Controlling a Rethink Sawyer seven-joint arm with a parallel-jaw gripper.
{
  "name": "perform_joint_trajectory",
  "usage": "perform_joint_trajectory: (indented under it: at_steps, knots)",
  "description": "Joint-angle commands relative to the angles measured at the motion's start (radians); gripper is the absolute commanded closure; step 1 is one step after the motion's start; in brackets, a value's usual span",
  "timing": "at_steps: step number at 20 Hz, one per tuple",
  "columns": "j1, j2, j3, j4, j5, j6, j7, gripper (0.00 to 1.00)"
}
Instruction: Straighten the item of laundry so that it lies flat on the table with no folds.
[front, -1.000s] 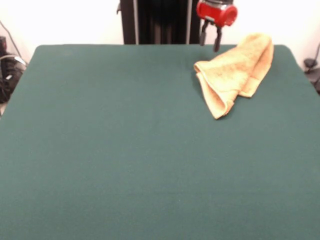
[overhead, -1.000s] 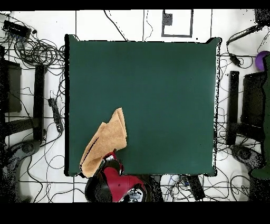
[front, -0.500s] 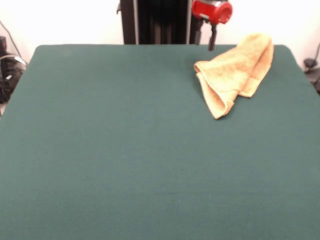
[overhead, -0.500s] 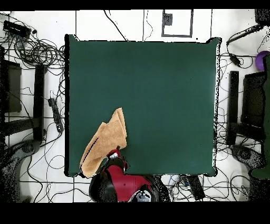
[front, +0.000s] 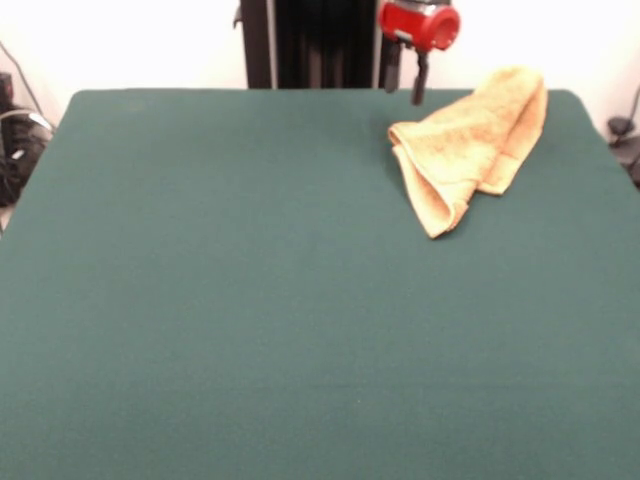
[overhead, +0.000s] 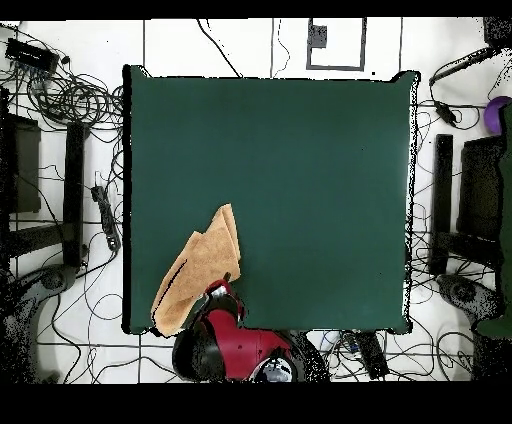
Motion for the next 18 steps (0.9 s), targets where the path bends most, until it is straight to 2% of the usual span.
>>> perform_joint_trajectory:
  at_steps: [1,8,12,18]
  knots:
    - [0.007,0.028,0.083,-0.133,0.054,0.074,0.042,0.00]
    - [0.005,-0.010,0.092,-0.138,0.070,0.130,0.047,0.00]
    - [0.003,0.017,0.095,-0.159,0.070,0.110,0.053,0.00]
    - [0.011,0.102,0.094,-0.205,0.086,0.037,0.076,0.00]
